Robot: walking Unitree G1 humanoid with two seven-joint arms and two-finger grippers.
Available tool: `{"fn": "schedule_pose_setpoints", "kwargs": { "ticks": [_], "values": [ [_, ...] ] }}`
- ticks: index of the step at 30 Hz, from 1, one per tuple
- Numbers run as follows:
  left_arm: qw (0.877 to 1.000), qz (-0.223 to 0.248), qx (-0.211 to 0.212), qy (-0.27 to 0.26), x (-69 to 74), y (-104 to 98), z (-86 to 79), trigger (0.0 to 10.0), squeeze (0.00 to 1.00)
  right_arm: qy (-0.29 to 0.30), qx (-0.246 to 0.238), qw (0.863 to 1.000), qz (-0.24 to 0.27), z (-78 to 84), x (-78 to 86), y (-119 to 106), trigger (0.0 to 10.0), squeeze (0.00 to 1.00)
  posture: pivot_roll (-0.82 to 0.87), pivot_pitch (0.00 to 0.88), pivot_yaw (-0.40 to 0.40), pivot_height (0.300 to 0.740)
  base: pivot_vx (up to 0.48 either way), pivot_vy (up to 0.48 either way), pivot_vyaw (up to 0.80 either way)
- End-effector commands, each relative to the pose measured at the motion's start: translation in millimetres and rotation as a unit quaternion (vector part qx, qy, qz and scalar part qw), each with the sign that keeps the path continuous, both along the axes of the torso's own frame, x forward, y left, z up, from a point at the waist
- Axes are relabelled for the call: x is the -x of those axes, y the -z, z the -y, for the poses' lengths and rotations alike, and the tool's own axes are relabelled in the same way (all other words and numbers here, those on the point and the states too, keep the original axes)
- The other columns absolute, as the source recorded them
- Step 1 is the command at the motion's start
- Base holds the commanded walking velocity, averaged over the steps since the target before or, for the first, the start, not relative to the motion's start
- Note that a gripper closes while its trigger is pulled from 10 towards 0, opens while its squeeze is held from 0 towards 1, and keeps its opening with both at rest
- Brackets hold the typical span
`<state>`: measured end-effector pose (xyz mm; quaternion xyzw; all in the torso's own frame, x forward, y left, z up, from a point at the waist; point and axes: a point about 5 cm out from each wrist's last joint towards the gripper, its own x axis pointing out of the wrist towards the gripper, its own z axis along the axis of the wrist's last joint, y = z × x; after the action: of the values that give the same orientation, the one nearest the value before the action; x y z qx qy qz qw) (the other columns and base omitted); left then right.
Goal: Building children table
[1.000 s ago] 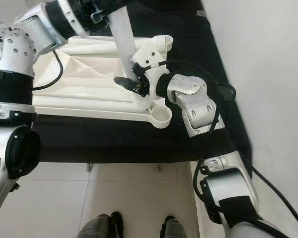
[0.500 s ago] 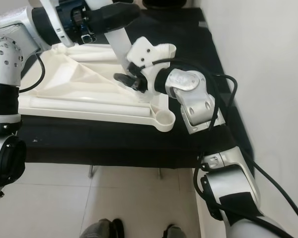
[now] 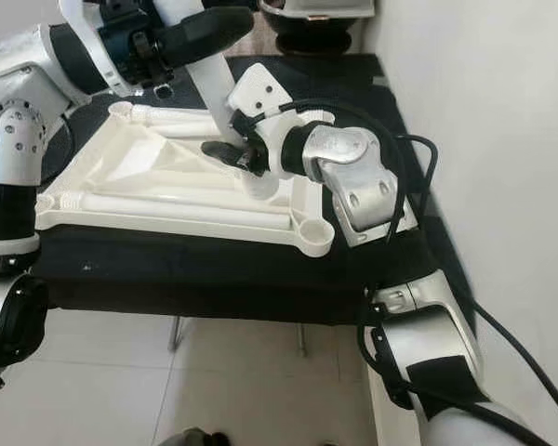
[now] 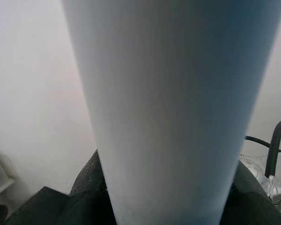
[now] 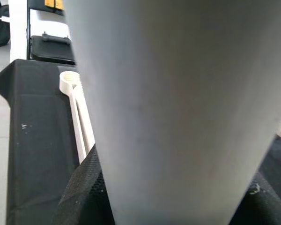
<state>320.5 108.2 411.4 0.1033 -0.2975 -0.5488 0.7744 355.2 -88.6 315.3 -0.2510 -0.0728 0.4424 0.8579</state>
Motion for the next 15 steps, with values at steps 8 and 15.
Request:
{"fn": "schedule_pose_setpoints", "kwargs": {
  "ticks": [8,15],
  "values": [
    [1.000,-0.002,0.008,-0.013,-2.3,5.6,-3.9,0.0,0.00,-0.120,-0.097,0.988,-0.021,-16.3,26.3,-4.2,10.0,1.00,-0.08,0.005,0.029,0.740,0.000,0.000,0.00],
    [0.999,-0.040,0.012,0.030,-1.1,11.1,2.0,0.0,0.00,-0.149,-0.113,0.981,-0.041,-20.7,31.8,-1.7,10.0,0.93,-0.09,0.004,0.027,0.740,0.000,0.000,0.00]
  ]
}}
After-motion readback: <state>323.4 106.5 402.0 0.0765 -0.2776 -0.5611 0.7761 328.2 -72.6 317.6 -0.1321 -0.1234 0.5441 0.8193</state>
